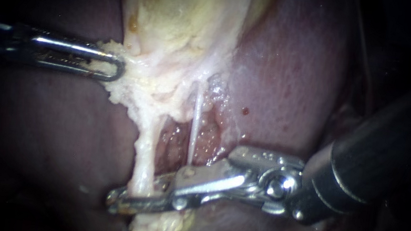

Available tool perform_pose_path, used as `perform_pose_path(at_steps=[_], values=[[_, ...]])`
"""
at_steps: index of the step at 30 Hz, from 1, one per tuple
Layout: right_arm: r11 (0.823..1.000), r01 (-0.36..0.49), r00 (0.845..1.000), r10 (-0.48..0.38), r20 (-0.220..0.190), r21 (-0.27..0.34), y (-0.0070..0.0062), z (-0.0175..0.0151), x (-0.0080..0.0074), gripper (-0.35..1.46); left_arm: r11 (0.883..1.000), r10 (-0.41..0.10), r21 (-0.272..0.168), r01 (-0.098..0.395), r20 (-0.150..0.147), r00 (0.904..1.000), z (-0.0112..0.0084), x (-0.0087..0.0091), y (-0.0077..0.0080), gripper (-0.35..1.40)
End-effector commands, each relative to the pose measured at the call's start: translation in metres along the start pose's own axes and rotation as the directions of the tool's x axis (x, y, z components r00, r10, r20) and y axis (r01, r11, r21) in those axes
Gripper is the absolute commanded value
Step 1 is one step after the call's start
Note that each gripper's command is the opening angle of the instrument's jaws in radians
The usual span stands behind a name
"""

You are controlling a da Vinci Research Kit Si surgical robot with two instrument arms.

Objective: Going back first clip left tube

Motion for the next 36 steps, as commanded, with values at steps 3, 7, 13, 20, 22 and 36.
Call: perform_pose_path(at_steps=[3, 7, 13, 20, 22, 36], values=[[1.000, -0.006, 1.000, 0.006, 0.000, 0.001, 0.0001, 0.0000, 0.0000, -0.35, 1.000, -0.001, 0.000, 0.001, 0.000, 1.0000, 0.0000, 0.0000, 0.0000, -0.35], [1.000, -0.006, 1.000, 0.006, -0.002, -0.002, 0.0003, -0.0002, 0.0000, -0.35, 1.000, -0.001, 0.000, 0.001, 0.000, 1.0000, 0.0000, 0.0000, 0.0000, -0.35], [0.999, 0.035, 0.996, -0.035, -0.086, -0.001, 0.0009, -0.0001, 0.0001, 0.27, 1.000, 0.000, 0.000, 0.000, 0.000, 1.0000, 0.0000, 0.0000, 0.0000, -0.35], [0.999, 0.034, 0.994, -0.035, -0.102, -0.011, 0.0016, 0.0000, 0.0001, 0.49, 1.000, 0.000, -0.001, 0.000, 0.001, 1.0000, -0.0001, 0.0000, 0.0000, -0.35], [0.999, 0.031, 0.993, -0.034, -0.114, -0.030, 0.0021, -0.0001, 0.0002, 0.49, 1.000, 0.000, -0.001, 0.000, 0.001, 1.0000, -0.0001, 0.0000, 0.0000, -0.35], [0.944, 0.223, 0.952, -0.265, -0.155, -0.243, 0.0078, -0.0013, -0.0001, 0.50, 1.000, -0.001, 0.000, 0.001, 0.000, 1.0000, -0.0001, 0.0000, 0.0001, -0.35]])
